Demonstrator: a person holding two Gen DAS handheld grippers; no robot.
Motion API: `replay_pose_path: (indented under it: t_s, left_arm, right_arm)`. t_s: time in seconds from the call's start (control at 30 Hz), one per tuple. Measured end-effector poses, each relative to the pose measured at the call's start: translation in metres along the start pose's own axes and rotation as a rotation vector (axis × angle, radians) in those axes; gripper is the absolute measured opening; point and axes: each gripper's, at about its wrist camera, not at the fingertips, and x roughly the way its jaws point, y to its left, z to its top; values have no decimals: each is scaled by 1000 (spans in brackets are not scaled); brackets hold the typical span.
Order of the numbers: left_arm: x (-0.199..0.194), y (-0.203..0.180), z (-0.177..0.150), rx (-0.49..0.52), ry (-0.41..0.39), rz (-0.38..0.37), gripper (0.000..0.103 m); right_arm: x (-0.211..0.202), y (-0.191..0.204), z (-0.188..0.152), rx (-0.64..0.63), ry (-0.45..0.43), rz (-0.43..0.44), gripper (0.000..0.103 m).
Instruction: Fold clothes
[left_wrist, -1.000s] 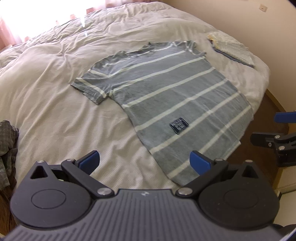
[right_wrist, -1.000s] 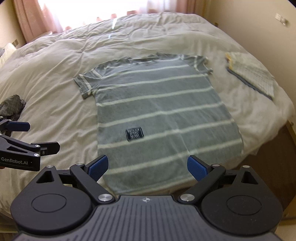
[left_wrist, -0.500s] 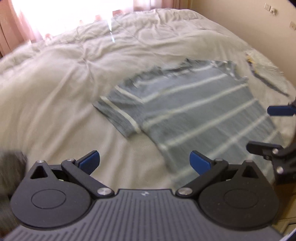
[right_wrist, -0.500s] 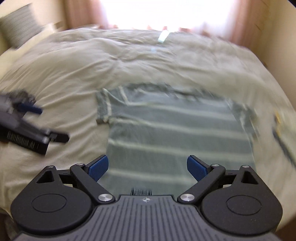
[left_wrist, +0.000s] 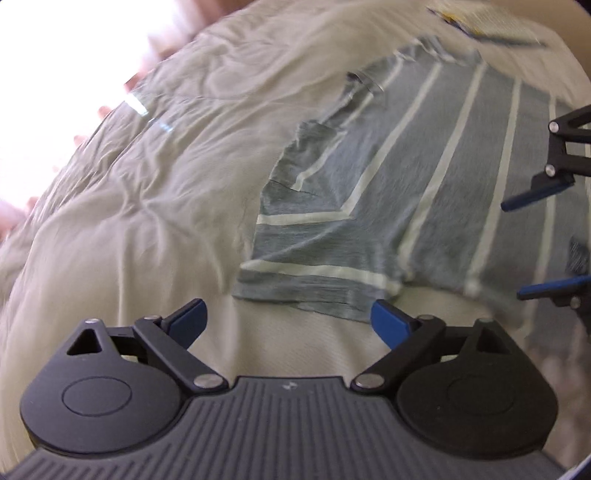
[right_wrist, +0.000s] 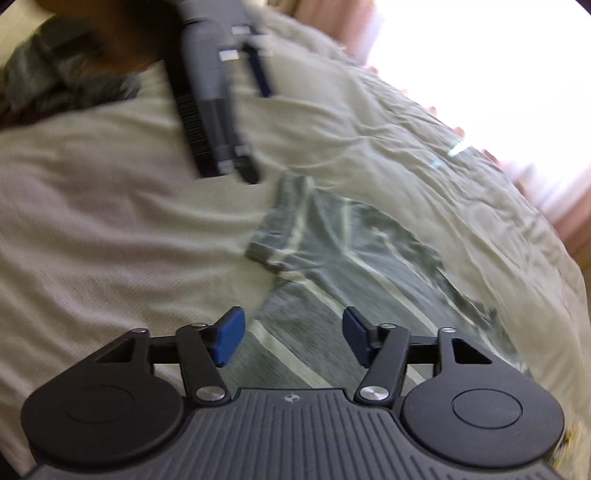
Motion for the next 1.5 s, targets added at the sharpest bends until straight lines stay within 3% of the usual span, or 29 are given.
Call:
replay_pose_path:
  t_s: [0.07,0.2,0.33,0.5,0.53,0.6,0.7,0.77,0.87,1.03,1.1,1.27,1.5]
  left_arm:
    - [22,8,-1,87,5,-7,87]
    - [64,25,-3,151,36,-84,73]
    - [91,63,1,-9,35,-221,62]
    - [117,91,11,-121,74,-356,52]
    - [126,93,12,-132,113,-371,40]
    - [141,95,13,-120,175,-356,28]
    - [147,99,10,-127,185,-375,23]
    - [146,103,9,-141,185,-385,8]
    - [142,111,7,-172,183,-382,0]
    - [135,117,6,-196,168,-381,0]
    - [135,118,5,-210,169,-385,0]
    - [136,126,3,-263,165,-392,0]
    - [133,128,4,-267,167,-396,0]
  right_arm:
    - [15,8,7,-17,13,-9,54]
    - [42,10,23,35,39,-37,54]
    - [61,17,34,50,58,-58,54]
    - [82,30,43,23,74,-71,51]
    - [87,33,44,9,77,-77,48]
    - [94,37,47,-21,84,-89,42]
    - [104,41,50,-70,93,-106,42]
    - [111,44,51,-112,101,-115,42]
    - [121,49,51,-169,101,-130,42]
    - [136,49,52,-218,124,-166,39]
    - [140,48,53,-220,125,-165,34]
    - [145,44,53,-204,112,-155,2]
    - [128,17,57,-30,27,-138,0]
